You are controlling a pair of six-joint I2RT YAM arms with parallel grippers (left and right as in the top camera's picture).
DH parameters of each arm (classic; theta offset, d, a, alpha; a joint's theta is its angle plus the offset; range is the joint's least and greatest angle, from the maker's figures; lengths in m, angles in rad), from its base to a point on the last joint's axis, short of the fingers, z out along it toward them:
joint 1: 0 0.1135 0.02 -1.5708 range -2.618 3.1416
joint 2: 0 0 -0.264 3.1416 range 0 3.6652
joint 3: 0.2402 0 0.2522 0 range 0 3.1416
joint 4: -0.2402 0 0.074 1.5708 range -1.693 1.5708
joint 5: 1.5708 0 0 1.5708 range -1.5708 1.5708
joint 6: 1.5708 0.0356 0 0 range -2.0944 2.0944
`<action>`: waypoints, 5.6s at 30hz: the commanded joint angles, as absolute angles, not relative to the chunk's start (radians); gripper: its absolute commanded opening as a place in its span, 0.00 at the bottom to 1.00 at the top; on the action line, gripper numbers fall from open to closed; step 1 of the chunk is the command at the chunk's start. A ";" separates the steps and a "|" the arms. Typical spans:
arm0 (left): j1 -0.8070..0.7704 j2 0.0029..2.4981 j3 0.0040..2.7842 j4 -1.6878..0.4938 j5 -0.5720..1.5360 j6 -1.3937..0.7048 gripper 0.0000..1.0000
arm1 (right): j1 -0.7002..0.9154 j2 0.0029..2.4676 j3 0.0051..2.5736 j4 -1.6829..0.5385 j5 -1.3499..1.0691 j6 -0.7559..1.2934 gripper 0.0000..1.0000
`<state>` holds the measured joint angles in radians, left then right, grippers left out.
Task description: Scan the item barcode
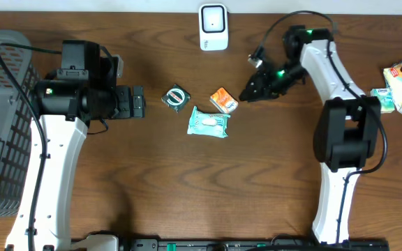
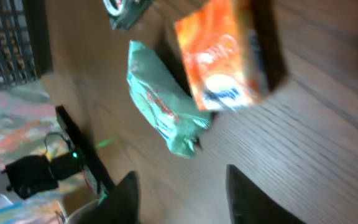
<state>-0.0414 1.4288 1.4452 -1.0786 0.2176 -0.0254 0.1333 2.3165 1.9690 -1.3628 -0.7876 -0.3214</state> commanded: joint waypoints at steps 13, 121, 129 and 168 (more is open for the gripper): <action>-0.044 1.431 1.441 -1.084 0.208 -0.023 0.98 | 0.558 2.293 1.999 -1.152 0.260 -0.032 0.41; -0.044 1.431 1.441 -1.084 0.208 -0.023 0.98 | 0.069 2.278 1.612 -0.979 -0.646 0.184 0.02; -0.044 1.431 1.441 -1.084 0.208 -0.023 0.98 | 0.054 2.278 1.612 -0.980 -0.806 0.116 0.01; -0.044 1.431 1.441 -1.084 0.208 -0.023 0.98 | -0.035 2.206 1.622 -0.938 -1.563 -0.181 0.01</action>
<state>-0.0414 1.4288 1.4452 -1.0782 0.2176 -0.0257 -0.0353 2.2780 1.6199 -0.9310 -1.5269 -0.1883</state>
